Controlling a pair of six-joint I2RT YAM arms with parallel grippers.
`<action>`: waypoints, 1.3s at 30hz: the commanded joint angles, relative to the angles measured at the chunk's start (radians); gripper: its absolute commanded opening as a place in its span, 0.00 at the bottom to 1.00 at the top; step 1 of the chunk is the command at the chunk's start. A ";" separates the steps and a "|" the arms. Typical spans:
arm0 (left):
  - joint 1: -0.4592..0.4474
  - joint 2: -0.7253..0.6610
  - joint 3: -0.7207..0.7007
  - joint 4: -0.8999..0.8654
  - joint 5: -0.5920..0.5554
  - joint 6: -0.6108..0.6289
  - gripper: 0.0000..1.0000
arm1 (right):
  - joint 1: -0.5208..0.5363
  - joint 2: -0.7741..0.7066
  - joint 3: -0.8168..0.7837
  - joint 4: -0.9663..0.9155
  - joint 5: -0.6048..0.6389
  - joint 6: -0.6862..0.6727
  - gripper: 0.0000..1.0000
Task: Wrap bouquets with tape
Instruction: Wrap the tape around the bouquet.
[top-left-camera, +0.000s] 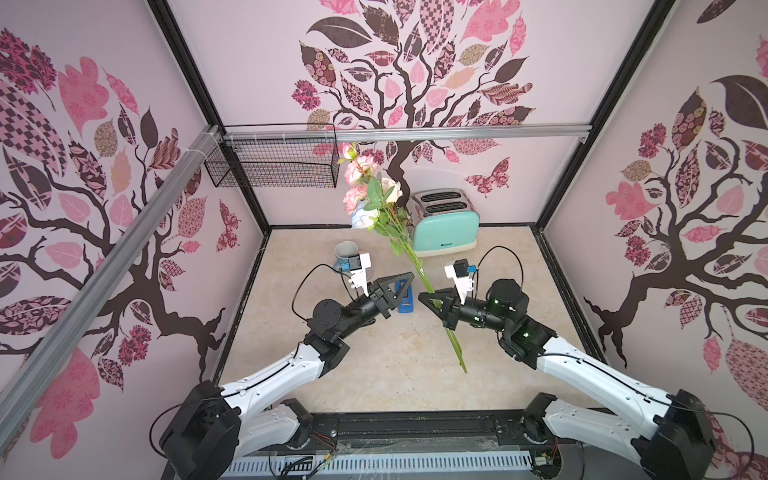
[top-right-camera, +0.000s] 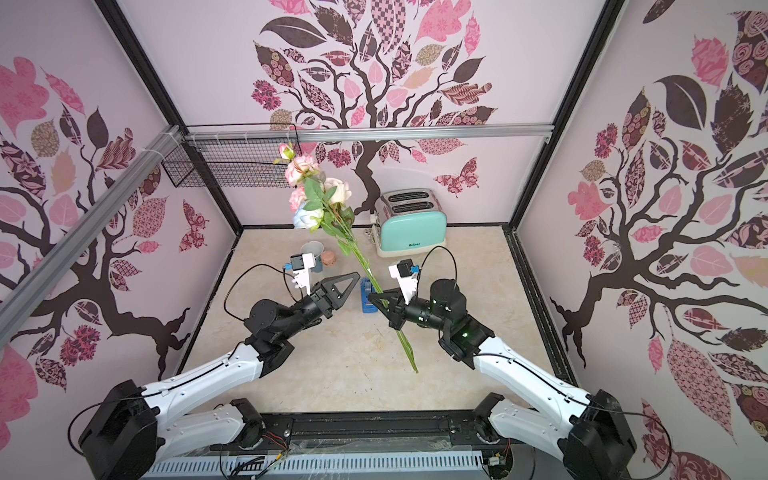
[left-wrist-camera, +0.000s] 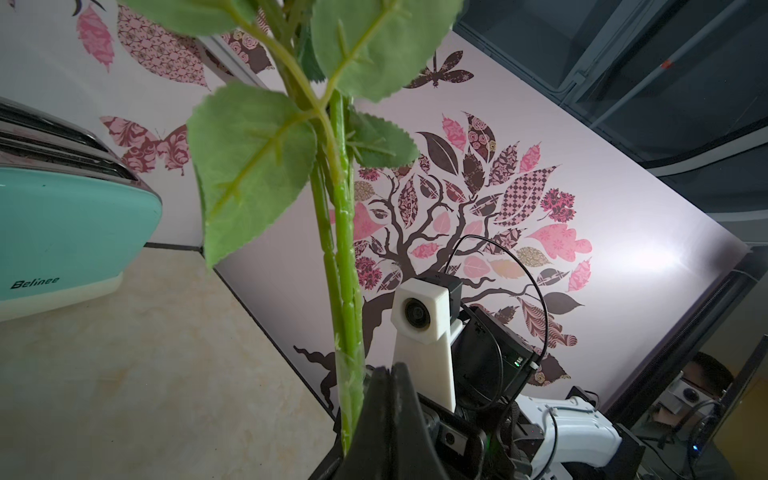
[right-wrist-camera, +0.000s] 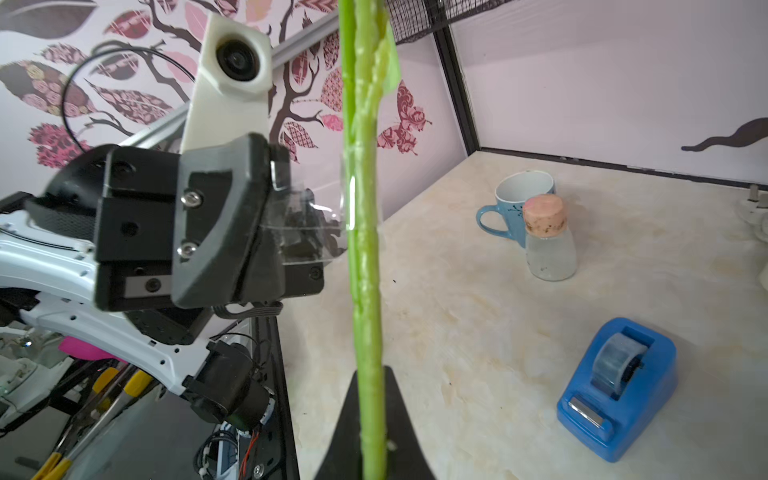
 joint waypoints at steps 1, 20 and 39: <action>-0.027 -0.013 0.043 -0.039 0.010 -0.023 0.00 | 0.020 0.064 0.051 -0.128 0.172 -0.044 0.00; -0.093 0.053 0.102 -0.296 -0.286 -0.127 0.00 | 0.213 0.218 0.162 -0.147 0.363 -0.085 0.00; -0.111 -0.151 0.208 -0.692 -0.372 0.027 0.68 | 0.201 0.205 0.166 -0.201 0.623 -0.082 0.00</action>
